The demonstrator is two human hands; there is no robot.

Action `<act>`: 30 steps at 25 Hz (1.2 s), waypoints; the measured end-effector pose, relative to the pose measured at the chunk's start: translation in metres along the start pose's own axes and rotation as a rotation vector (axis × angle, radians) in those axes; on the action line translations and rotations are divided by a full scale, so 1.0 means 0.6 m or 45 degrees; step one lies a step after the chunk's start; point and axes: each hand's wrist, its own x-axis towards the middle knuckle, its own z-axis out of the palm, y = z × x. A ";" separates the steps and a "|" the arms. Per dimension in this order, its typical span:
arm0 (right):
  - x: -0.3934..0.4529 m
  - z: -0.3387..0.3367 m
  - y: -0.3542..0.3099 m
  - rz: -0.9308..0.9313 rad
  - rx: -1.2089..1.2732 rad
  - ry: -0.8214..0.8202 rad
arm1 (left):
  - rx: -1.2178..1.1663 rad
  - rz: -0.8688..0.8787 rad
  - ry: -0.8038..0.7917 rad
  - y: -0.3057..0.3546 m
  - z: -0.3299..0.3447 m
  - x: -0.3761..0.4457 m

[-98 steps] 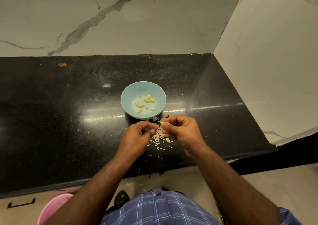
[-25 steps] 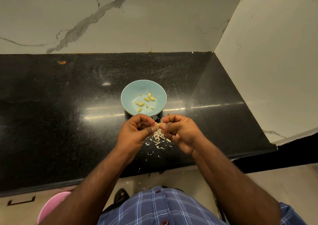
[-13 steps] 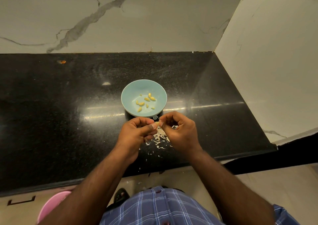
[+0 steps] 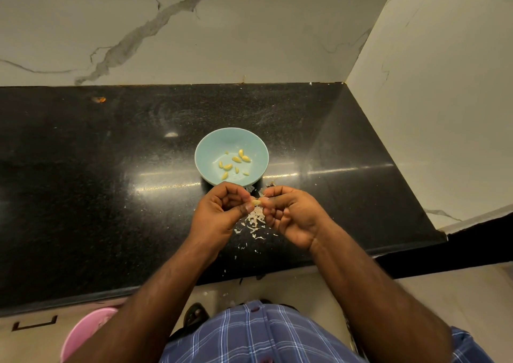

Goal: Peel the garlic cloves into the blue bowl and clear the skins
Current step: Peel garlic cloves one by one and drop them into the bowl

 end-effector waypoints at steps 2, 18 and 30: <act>-0.001 0.001 0.002 -0.169 -0.194 0.017 | 0.032 0.017 0.007 -0.001 0.001 0.000; 0.004 -0.009 0.021 -0.665 -0.538 -0.068 | -0.290 -0.371 0.045 0.014 0.005 -0.004; 0.015 -0.012 0.031 -0.761 -0.574 -0.095 | -0.642 -0.629 -0.033 0.017 0.008 -0.001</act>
